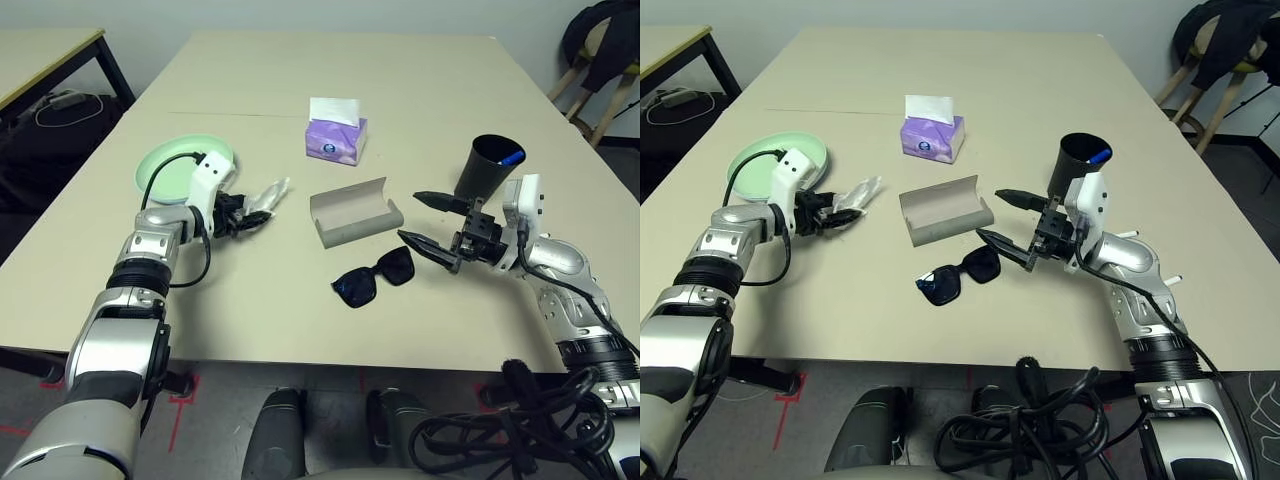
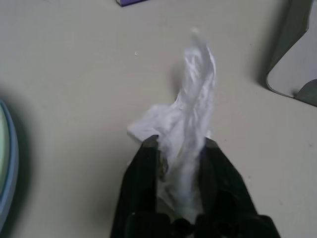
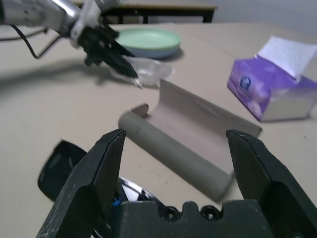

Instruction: Organize and tidy the items on the table.

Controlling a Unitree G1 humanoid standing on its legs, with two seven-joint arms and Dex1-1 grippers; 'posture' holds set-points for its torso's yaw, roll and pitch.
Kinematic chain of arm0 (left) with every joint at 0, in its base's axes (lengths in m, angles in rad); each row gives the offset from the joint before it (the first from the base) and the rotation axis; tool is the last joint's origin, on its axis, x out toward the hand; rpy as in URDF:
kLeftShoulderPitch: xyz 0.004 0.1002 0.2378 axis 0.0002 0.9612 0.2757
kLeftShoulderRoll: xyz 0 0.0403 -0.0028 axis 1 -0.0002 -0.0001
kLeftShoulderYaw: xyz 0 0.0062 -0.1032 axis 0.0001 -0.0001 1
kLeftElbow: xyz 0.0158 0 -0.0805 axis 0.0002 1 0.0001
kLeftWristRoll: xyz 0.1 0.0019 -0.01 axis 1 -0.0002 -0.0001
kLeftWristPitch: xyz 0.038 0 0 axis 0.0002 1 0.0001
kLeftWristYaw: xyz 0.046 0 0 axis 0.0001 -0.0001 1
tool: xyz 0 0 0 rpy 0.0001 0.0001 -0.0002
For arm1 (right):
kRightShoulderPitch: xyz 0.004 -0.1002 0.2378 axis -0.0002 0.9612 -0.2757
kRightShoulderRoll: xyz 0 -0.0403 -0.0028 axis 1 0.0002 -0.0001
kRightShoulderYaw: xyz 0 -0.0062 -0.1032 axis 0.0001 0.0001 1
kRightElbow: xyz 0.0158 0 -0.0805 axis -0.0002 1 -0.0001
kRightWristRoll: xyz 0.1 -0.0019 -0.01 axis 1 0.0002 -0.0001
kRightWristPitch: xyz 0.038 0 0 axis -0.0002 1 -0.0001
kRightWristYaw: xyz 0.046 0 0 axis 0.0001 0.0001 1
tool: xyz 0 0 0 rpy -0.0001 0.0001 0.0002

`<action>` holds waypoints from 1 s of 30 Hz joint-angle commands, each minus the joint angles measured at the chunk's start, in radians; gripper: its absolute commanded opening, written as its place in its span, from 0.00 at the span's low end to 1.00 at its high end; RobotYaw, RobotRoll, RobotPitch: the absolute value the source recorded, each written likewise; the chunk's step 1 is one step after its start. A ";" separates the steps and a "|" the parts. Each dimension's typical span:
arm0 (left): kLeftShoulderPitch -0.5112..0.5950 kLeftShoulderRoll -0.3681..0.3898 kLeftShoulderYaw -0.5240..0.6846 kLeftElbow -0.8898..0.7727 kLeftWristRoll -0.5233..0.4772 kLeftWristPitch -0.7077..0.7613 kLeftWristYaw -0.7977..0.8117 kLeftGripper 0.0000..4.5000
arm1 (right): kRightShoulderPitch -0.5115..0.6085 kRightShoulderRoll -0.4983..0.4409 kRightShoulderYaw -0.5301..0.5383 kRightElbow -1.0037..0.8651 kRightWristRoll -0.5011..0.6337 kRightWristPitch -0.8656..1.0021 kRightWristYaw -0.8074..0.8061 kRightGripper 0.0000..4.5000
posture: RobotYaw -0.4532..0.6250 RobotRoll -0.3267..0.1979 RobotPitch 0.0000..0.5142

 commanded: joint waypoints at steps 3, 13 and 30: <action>-0.005 0.002 0.010 -0.029 -0.012 0.023 -0.011 0.01 | 0.001 0.006 -0.001 0.009 -0.006 0.013 -0.004 1.00 | 0.50 0.62 0.17; -0.100 0.023 0.121 -0.048 -0.084 0.079 0.064 0.01 | -0.009 0.032 -0.002 -0.014 0.007 0.031 -0.014 1.00 | 0.51 0.62 0.17; -0.303 0.063 0.205 0.292 -0.020 -0.060 0.580 0.32 | -0.004 0.037 -0.011 -0.083 0.015 0.083 -0.043 1.00 | 0.50 0.62 0.17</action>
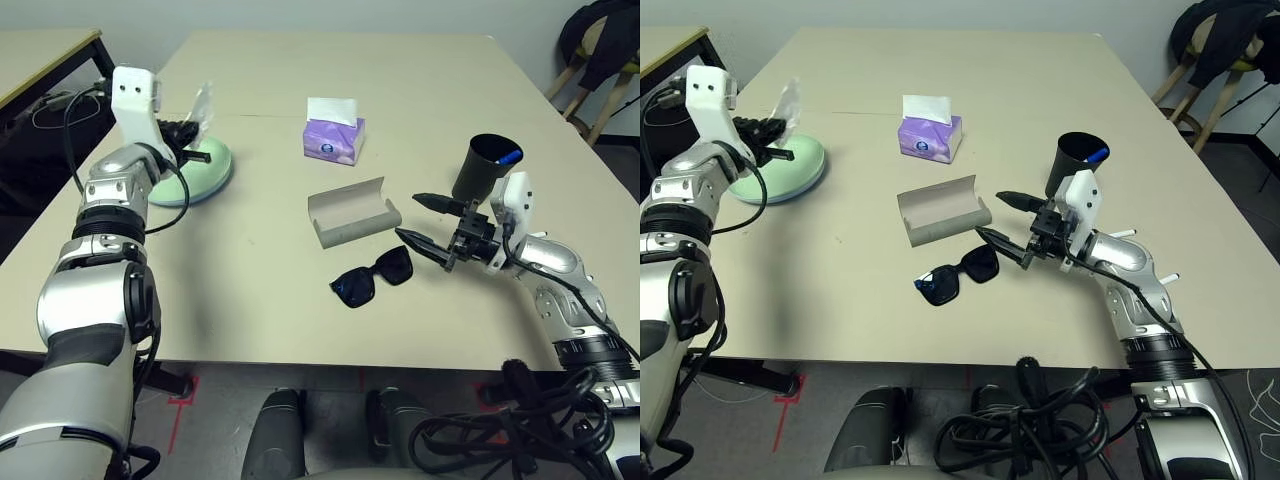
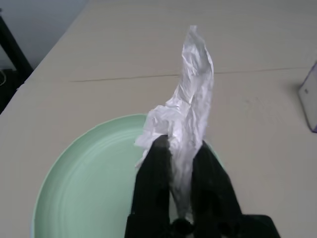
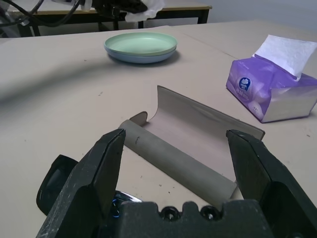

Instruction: Organize and tidy the items on the table.

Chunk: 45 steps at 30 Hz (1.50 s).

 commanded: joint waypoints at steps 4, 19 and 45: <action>-0.032 0.008 -0.001 0.028 0.024 -0.034 0.054 0.68 | 0.009 -0.007 -0.013 -0.021 0.010 0.014 -0.009 1.00 | 0.50 0.62 0.17; -0.049 0.031 -0.002 0.010 0.016 -0.094 -0.077 1.00 | -0.003 -0.005 -0.014 0.005 0.008 -0.001 -0.002 1.00 | 0.51 0.62 0.16; 0.467 0.002 -0.099 -0.649 -0.218 -0.078 -1.120 1.00 | -0.123 -0.163 0.145 -0.310 -0.145 0.448 -0.107 1.00 | 0.50 0.62 0.29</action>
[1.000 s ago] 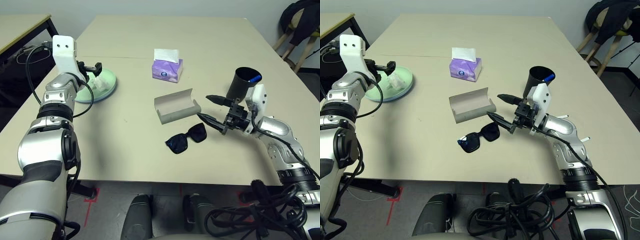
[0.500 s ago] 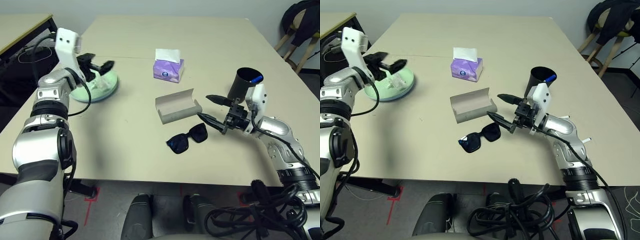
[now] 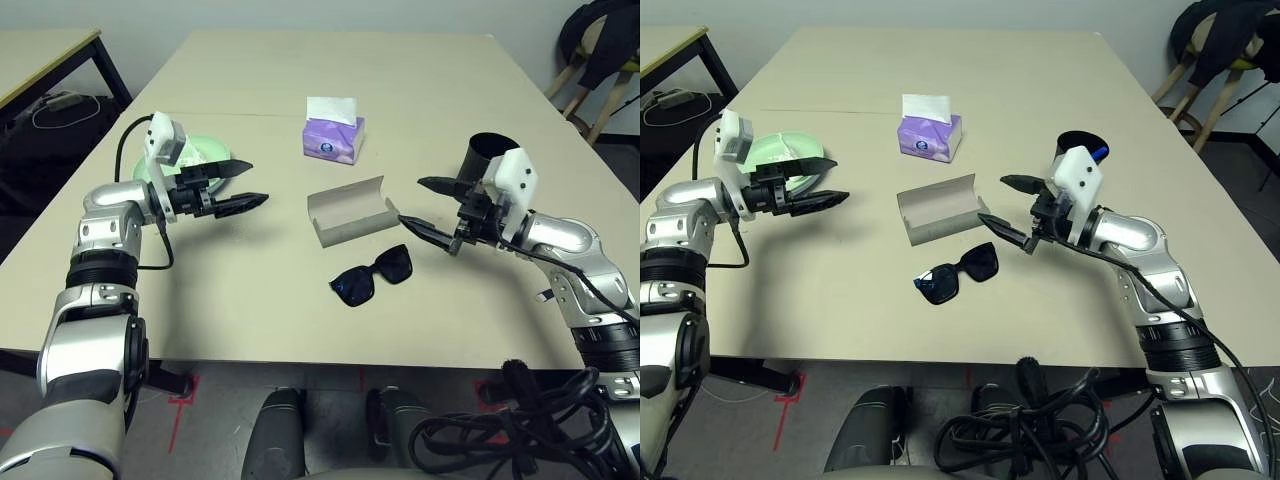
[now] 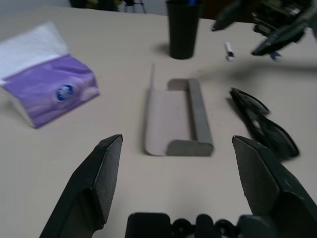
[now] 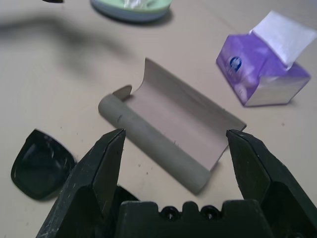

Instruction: Organize and tidy the items on the table.

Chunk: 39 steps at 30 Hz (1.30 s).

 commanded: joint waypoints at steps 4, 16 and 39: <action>0.138 -0.016 -0.052 -0.196 -0.040 -0.029 -0.047 1.00 | -0.057 -0.069 0.100 -0.203 -0.027 0.229 0.007 1.00 | 0.50 0.62 0.30; 0.202 -0.025 -0.077 -0.306 -0.070 -0.006 -0.019 1.00 | -0.253 -0.207 0.305 -0.279 -0.064 0.372 0.197 1.00 | 0.51 0.62 0.33; 0.234 -0.022 -0.092 -0.359 -0.082 0.009 0.038 1.00 | -0.582 -0.153 0.664 -0.084 -0.461 -0.048 0.592 1.00 | 0.52 0.62 0.33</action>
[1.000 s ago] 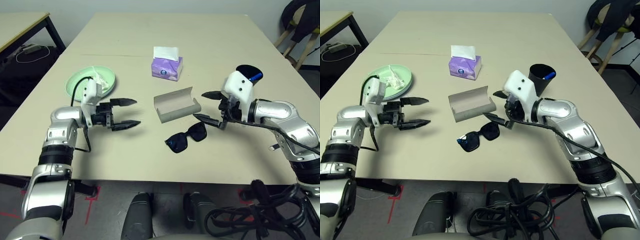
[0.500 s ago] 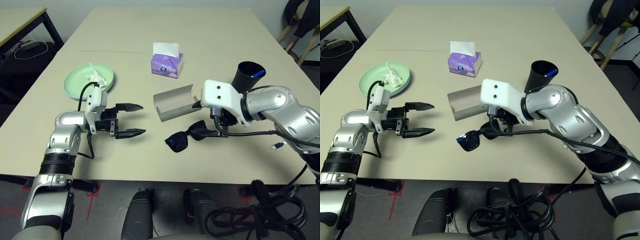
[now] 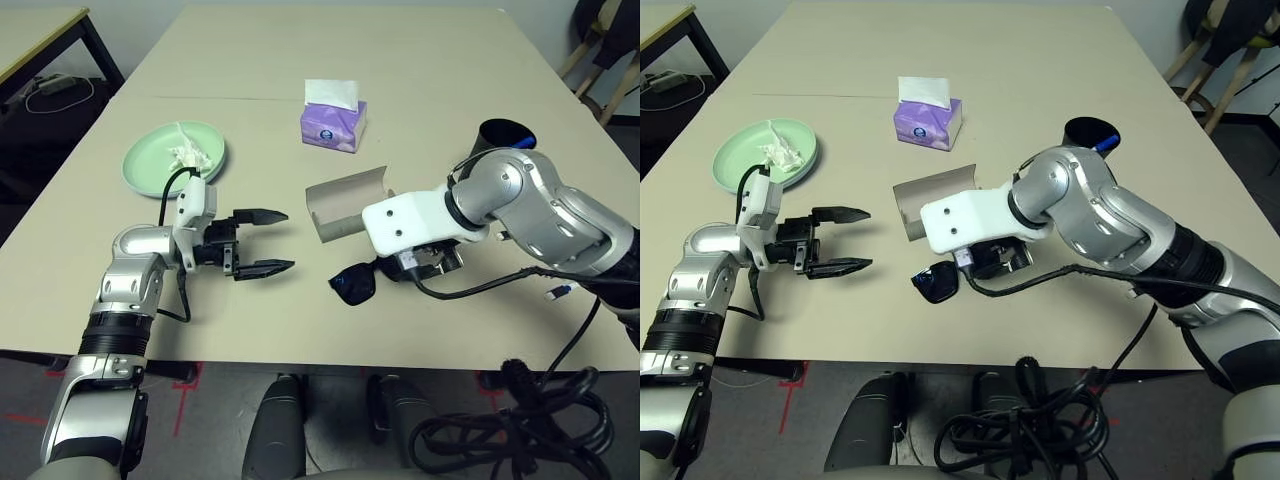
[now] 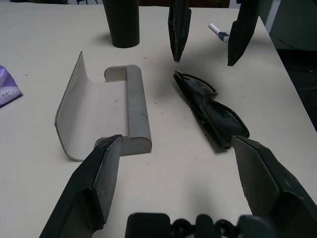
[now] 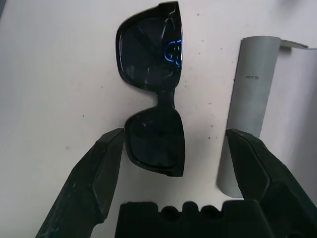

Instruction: Organize and tidy the items on the table.

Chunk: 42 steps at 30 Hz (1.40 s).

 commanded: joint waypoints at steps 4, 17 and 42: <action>0.018 0.003 -0.016 -0.021 -0.009 0.004 0.013 1.00 | 0.008 0.059 0.025 0.030 -0.097 -0.145 0.025 1.00 | 0.52 0.62 0.33; 0.031 0.007 -0.018 -0.034 -0.013 0.007 0.019 1.00 | 0.055 0.135 0.008 0.071 -0.197 -0.176 0.037 1.00 | 0.53 0.62 0.33; 0.053 0.016 -0.021 -0.087 -0.022 0.034 0.037 1.00 | 0.085 0.209 -0.006 0.102 -0.256 -0.147 0.044 1.00 | 0.55 0.62 0.33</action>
